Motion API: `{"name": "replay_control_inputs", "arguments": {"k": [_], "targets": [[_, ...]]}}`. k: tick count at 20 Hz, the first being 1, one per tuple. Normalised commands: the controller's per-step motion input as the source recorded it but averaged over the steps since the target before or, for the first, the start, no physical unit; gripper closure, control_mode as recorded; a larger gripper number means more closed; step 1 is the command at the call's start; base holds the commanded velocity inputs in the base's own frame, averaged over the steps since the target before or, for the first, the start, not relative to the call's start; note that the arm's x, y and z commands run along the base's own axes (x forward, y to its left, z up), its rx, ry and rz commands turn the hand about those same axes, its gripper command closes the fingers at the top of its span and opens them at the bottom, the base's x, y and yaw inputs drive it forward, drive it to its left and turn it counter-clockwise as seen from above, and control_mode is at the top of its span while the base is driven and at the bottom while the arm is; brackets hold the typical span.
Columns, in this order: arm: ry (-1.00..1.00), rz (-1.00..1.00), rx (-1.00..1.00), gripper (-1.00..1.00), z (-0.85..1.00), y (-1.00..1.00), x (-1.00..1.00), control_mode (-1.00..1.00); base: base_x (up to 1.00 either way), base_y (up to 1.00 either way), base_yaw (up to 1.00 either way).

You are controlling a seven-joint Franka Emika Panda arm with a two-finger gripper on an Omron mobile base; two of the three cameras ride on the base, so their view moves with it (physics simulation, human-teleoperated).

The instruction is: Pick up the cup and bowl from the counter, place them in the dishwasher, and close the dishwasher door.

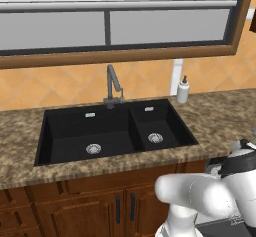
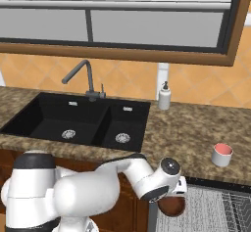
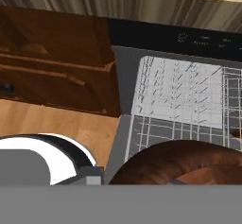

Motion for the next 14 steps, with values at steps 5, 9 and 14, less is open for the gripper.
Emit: {"name": "replay_control_inputs", "arguments": {"k": [5,9,14], "targets": [[0.00,0.00,0.13,1.00,-0.50,-0.73,0.02,-1.00,0.00,0.00,0.00],[0.00,0.00,0.09,1.00,-0.58,-0.67,0.18,-1.00,0.00,0.00,0.00],[0.00,0.00,0.04,1.00,-0.62,-0.53,0.15,-1.00,0.00,0.00,0.00]]}}
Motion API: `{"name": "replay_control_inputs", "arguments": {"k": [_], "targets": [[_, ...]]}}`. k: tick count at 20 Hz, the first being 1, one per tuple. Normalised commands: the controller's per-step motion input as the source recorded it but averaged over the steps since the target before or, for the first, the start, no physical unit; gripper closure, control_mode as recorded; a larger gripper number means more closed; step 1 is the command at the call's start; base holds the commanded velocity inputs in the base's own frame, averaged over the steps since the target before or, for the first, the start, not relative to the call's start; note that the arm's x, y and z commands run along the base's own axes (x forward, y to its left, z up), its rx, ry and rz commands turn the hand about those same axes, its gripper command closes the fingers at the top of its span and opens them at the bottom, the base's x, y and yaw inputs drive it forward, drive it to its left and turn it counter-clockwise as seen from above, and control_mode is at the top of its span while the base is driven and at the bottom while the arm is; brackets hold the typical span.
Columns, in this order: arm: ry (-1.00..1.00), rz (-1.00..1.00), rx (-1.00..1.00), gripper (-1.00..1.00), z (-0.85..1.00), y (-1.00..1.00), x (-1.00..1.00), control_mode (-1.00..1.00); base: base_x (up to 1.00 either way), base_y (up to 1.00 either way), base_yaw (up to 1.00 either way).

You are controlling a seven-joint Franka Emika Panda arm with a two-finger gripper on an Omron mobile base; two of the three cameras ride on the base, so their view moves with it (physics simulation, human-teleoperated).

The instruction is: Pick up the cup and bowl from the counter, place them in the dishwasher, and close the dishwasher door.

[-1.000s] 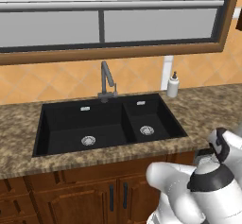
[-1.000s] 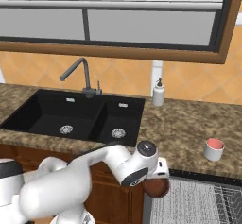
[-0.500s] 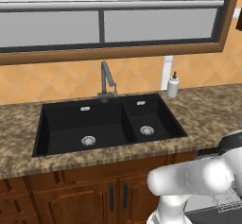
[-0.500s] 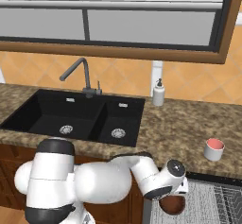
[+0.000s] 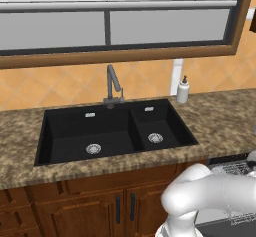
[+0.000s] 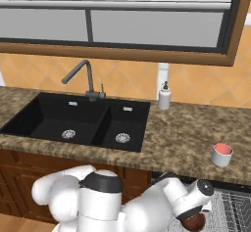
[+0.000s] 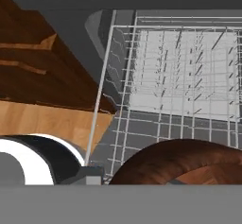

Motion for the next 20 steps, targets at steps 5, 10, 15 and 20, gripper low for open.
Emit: {"name": "replay_control_inputs", "arguments": {"k": [5,10,15,20], "targets": [[0.03,0.00,0.01,1.00,-0.53,-0.59,0.44,-1.00,0.00,0.00,0.00],[0.03,0.00,0.00,1.00,-0.61,-0.79,0.36,-1.00,0.00,0.00,0.00],[0.00,-0.02,0.02,1.00,-0.59,-0.93,0.01,-1.00,0.00,0.00,0.00],[0.03,-0.02,0.00,1.00,-0.47,-0.51,0.19,-1.00,0.00,0.00,0.00]]}}
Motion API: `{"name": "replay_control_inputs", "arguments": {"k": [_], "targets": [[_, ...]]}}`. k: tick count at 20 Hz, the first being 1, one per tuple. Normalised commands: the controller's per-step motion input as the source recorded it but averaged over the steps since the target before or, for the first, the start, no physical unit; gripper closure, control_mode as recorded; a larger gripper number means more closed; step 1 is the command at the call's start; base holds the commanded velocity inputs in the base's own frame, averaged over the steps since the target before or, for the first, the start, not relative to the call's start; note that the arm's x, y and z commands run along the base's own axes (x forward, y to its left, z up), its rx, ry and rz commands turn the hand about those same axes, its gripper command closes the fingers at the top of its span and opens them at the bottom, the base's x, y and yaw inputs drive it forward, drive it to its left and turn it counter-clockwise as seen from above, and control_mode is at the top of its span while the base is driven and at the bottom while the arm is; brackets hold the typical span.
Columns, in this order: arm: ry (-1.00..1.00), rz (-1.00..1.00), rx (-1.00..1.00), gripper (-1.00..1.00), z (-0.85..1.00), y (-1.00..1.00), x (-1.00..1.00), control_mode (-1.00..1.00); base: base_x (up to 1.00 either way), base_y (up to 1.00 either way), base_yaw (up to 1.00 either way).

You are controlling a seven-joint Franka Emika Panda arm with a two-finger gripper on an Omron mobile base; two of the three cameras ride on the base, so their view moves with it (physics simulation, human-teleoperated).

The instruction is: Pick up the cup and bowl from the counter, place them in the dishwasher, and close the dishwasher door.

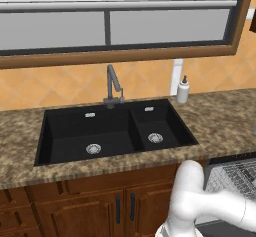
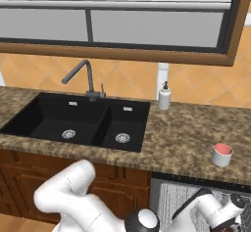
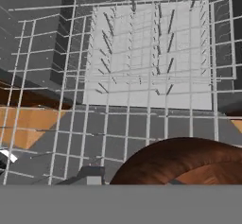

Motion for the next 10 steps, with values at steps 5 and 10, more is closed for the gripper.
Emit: {"name": "replay_control_inputs", "arguments": {"k": [5,10], "targets": [[-0.04,0.00,0.00,1.00,-0.43,-0.26,0.29,-1.00,0.00,0.00,0.00],[-0.12,0.00,-0.01,1.00,-0.92,-0.26,0.00,-1.00,0.00,0.00,0.00]]}}
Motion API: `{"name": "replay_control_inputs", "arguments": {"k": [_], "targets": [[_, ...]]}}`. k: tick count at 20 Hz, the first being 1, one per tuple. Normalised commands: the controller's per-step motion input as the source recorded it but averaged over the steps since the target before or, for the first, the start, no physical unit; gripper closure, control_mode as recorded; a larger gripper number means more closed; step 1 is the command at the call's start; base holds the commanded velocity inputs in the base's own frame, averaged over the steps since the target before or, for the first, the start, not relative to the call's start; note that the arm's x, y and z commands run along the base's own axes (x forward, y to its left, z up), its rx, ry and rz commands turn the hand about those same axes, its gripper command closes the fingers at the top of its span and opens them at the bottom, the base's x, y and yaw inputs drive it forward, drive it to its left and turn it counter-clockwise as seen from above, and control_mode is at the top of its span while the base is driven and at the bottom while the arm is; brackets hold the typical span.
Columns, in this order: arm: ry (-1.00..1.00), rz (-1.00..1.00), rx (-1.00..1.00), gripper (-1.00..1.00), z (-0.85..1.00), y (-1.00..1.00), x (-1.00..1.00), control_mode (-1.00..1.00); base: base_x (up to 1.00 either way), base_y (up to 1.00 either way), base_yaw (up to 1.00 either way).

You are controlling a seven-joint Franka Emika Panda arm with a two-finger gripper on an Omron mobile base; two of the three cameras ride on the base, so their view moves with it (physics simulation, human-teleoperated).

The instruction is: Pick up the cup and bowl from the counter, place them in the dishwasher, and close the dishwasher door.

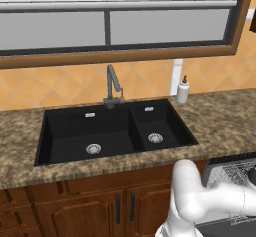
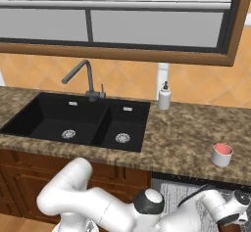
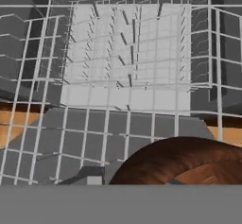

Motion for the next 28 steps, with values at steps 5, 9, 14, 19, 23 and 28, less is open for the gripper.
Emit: {"name": "replay_control_inputs", "arguments": {"k": [5,9,14,19,23,28], "targets": [[-0.06,0.00,-0.02,1.00,-1.00,-0.30,0.01,-1.00,0.00,0.00,0.00],[0.00,0.00,0.00,1.00,-0.99,-0.13,0.14,-1.00,0.00,0.00,0.00],[0.05,0.00,0.05,1.00,-0.73,0.00,0.00,-1.00,0.00,0.00,0.00],[0.03,0.00,0.10,-1.00,-0.63,-0.05,-0.15,-1.00,0.00,0.00,0.00],[-0.06,0.00,0.08,-1.00,-0.35,-0.11,-0.26,-1.00,0.00,0.00,0.00],[-0.04,0.00,0.01,-1.00,-0.04,-0.01,-0.04,-1.00,0.00,0.00,0.00]]}}
